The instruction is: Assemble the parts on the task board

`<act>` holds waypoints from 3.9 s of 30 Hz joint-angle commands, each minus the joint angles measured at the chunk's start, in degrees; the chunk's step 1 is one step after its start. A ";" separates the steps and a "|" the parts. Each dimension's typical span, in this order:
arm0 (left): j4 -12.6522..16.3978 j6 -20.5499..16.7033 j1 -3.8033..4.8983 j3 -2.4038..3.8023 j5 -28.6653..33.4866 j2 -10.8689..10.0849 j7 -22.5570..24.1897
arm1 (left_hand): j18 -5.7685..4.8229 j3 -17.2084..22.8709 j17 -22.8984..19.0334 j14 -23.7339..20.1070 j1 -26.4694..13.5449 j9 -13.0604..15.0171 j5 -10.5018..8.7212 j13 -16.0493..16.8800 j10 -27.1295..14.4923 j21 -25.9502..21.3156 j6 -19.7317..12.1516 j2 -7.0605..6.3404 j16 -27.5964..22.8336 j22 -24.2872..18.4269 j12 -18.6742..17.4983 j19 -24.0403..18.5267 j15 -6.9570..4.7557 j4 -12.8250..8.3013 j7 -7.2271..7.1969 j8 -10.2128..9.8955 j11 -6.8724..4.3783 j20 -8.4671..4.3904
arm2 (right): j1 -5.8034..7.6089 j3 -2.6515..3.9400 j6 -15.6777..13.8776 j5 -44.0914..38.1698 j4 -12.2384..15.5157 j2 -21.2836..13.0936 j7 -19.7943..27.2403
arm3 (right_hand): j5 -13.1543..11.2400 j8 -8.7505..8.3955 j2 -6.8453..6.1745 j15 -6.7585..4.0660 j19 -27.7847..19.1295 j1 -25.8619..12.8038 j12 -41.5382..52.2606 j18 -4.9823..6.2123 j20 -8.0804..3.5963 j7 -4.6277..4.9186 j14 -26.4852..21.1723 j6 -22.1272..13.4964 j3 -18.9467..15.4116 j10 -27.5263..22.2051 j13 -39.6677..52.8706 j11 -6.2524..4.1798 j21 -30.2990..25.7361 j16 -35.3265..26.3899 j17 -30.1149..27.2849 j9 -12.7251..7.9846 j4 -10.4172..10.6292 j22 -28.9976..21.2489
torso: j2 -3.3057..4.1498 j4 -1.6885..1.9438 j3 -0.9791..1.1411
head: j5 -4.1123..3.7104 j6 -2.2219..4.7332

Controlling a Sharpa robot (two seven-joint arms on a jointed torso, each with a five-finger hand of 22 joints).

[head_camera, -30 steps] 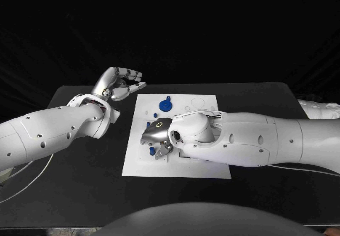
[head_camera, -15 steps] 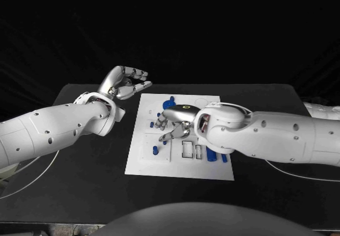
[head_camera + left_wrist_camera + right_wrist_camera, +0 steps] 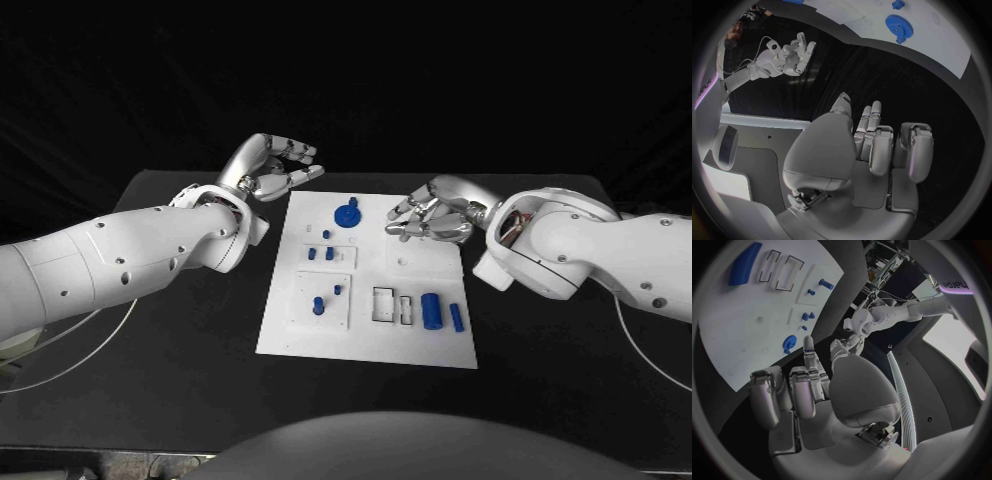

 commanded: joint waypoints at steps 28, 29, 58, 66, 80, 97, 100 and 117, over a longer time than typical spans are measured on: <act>-1.30 1.50 -0.40 0.03 0.49 1.62 0.38 | -0.43 -0.41 8.24 3.58 0.42 -0.09 0.25 -0.04 -0.04 0.14 -0.11 0.09 -0.35 15.05 -0.02 6.03 -0.18 -0.06 0.09 -0.29 -0.15 -0.52 | -0.56 -1.52 4.08 10.67 6.79 -13.79 -20.92 | 7.30 10.15 6.60 -2.89 6.08 -12.43 76.07 -0.39 -3.23 -3.39 5.98 -5.88 -22.06 25.33 82.97 -3.37 0.26 0.23 15.06 1.65 1.09 15.09 | -0.13 -0.32 -0.19 | -8.67 0.01; -1.32 1.51 -0.40 0.03 0.49 1.66 0.38 | -0.43 -0.41 8.24 3.58 0.42 -0.09 0.25 -0.04 -0.04 0.14 -0.11 0.09 -0.35 15.05 -0.02 6.03 -0.18 -0.06 0.09 -0.29 -0.15 -0.52 | -0.73 -1.53 4.16 10.21 6.74 -13.80 -21.28 | 8.43 10.80 6.21 -2.76 6.08 -12.19 76.07 -0.39 -3.15 -3.07 5.98 -4.69 -22.27 25.33 82.97 -3.19 0.26 0.23 15.06 1.92 0.99 15.09 | -0.12 -0.27 -0.17 | -8.71 0.01; -1.63 1.79 -0.40 0.03 0.49 1.51 0.49 | -0.43 -0.50 8.19 3.57 0.42 -0.10 0.29 -0.04 -0.09 0.14 -0.18 0.24 -0.37 15.05 -0.02 6.03 -0.15 -0.07 0.11 -0.28 -0.13 -0.50 | -5.03 -1.53 2.28 2.19 9.32 -9.27 -30.41 | 17.69 15.49 0.10 -2.64 6.08 -4.78 76.07 -0.39 -3.12 -2.62 5.98 5.63 -15.00 25.33 82.97 -1.85 0.26 0.23 15.06 8.53 -4.10 15.09 | -0.04 -0.22 -0.08 | -8.65 0.01; -1.60 1.77 -0.40 0.03 0.49 1.23 0.49 | -0.43 -0.50 8.19 3.57 0.42 -0.10 0.29 -0.04 -0.09 0.14 -0.18 0.24 -0.37 15.05 -0.02 6.03 -0.15 -0.07 0.11 -0.28 -0.13 -0.50 | -5.49 -1.52 5.04 -2.19 8.59 -7.81 -31.97 | 16.15 14.96 -0.46 -2.16 6.08 -5.77 76.07 -0.39 -2.72 -2.04 5.98 3.97 -13.28 25.33 82.97 -1.33 0.26 0.23 15.06 9.26 -3.85 15.09 | -0.06 -0.26 -0.08 | -8.52 0.01; -1.37 1.78 -0.40 0.03 0.46 0.68 0.45 | -0.43 -0.54 8.23 3.58 0.44 -0.09 0.31 -0.03 -0.08 0.14 -0.18 0.30 -0.35 15.05 -0.01 6.03 -0.15 -0.07 0.10 -0.26 -0.13 -0.50 | -6.15 -1.52 9.35 -5.33 6.04 -4.83 -32.35 | 14.36 14.65 -1.03 -1.82 6.08 -7.72 76.07 -0.39 -2.27 -1.86 5.98 1.23 -11.45 25.33 82.97 -1.10 0.26 0.23 15.06 10.43 -3.14 15.09 | -0.04 -0.32 -0.08 | -7.81 0.01; -1.09 1.93 -0.40 0.03 0.44 0.33 0.50 | -0.43 -0.59 8.17 3.55 0.42 -0.09 0.32 -0.03 -0.09 0.14 -0.17 0.30 -0.38 15.05 0.00 6.03 -0.14 -0.07 0.10 -0.25 -0.13 -0.49 | -7.34 -1.52 12.01 -8.53 3.17 -2.17 -32.89 | 13.34 14.62 -0.75 -1.75 6.08 -8.35 76.07 -0.39 -2.16 -1.80 5.98 -0.15 -10.36 25.33 82.97 -1.02 0.26 0.23 15.06 11.11 -2.99 15.09 | -0.05 -0.35 -0.09 | -7.73 0.01; -1.07 1.94 -0.40 0.03 0.44 0.28 0.48 | -0.43 -0.59 8.17 3.55 0.42 -0.09 0.32 -0.03 -0.09 0.14 -0.17 0.30 -0.38 15.05 0.00 6.03 -0.14 -0.07 0.10 -0.25 -0.13 -0.49 | -7.59 -1.52 11.98 -8.61 2.87 -1.59 -32.90 | 13.04 14.68 -0.73 -1.74 6.08 -8.49 76.07 -0.39 -2.15 -1.79 5.98 -0.29 -10.22 25.33 82.97 -1.01 0.26 0.23 15.06 11.25 -2.95 15.09 | -0.01 -0.33 -0.09 | -7.84 0.01; -1.13 2.03 -0.40 0.03 0.37 0.28 0.49 | -0.43 -0.59 8.17 3.55 0.42 -0.09 0.32 -0.03 -0.09 0.14 -0.17 0.30 -0.38 15.05 0.00 6.03 -0.14 -0.07 0.10 -0.25 -0.13 -0.49 | -7.98 -1.51 12.42 -8.69 2.57 0.28 -32.67 | 13.41 14.61 -0.67 -1.53 6.08 -10.01 76.07 -0.39 -1.98 -1.48 5.98 -1.88 -9.52 25.33 82.97 -0.78 0.26 0.23 15.06 11.98 -2.36 15.09 | -0.02 -0.23 -0.15 | -8.17 0.01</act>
